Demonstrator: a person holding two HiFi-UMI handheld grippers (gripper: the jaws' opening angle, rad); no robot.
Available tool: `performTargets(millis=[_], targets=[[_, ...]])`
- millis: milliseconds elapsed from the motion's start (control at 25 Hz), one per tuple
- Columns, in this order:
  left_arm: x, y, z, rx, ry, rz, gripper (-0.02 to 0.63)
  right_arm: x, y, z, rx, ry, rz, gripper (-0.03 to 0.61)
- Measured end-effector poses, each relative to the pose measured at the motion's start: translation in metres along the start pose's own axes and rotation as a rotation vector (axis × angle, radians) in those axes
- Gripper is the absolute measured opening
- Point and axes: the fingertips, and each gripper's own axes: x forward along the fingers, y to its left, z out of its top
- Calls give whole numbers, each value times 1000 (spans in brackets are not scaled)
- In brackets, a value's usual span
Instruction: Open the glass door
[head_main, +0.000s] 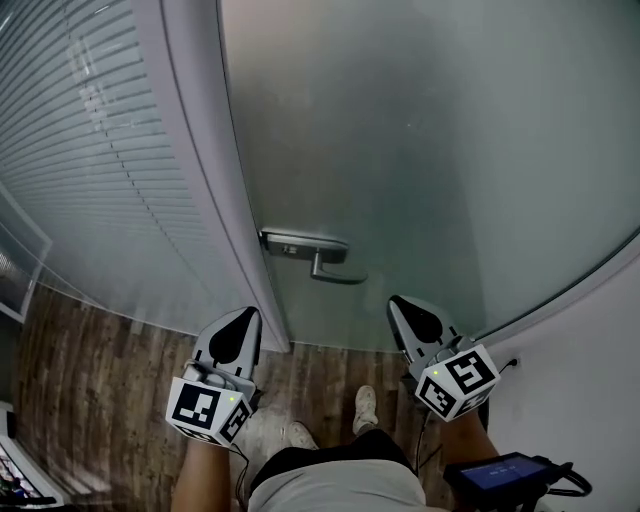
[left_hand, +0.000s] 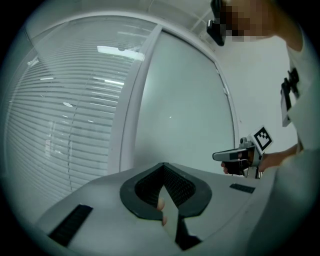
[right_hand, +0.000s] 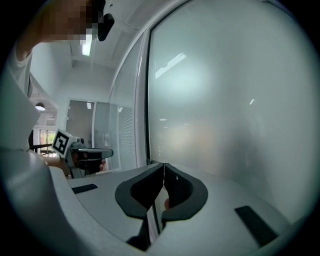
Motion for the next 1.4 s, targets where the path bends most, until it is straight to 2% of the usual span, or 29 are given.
performTargets(millis=[320,440,560,920,1120,1240,1400], targets=[[36,-2,-15,25,28,84,-2,42,-32,-27,-7,71,145,3],[45,-3,-17,24,37,105,-2,54,-39,-32,-35,116,177,39],[53,-2,-23,17,47,120,-2,66,-40,-43,-108,176,196,100],[62,4,-46,-13,87,139,-2,97,-35,-90,-342,420,293,187],[62,6,-49,-27,96,139,-2,103,-33,-103,-441,510,343,187],[62,7,-48,-33,99,134,-2,102,-31,-105,-458,553,386,185],[61,9,-48,-44,106,132,-2,103,-27,-103,-460,568,402,120]])
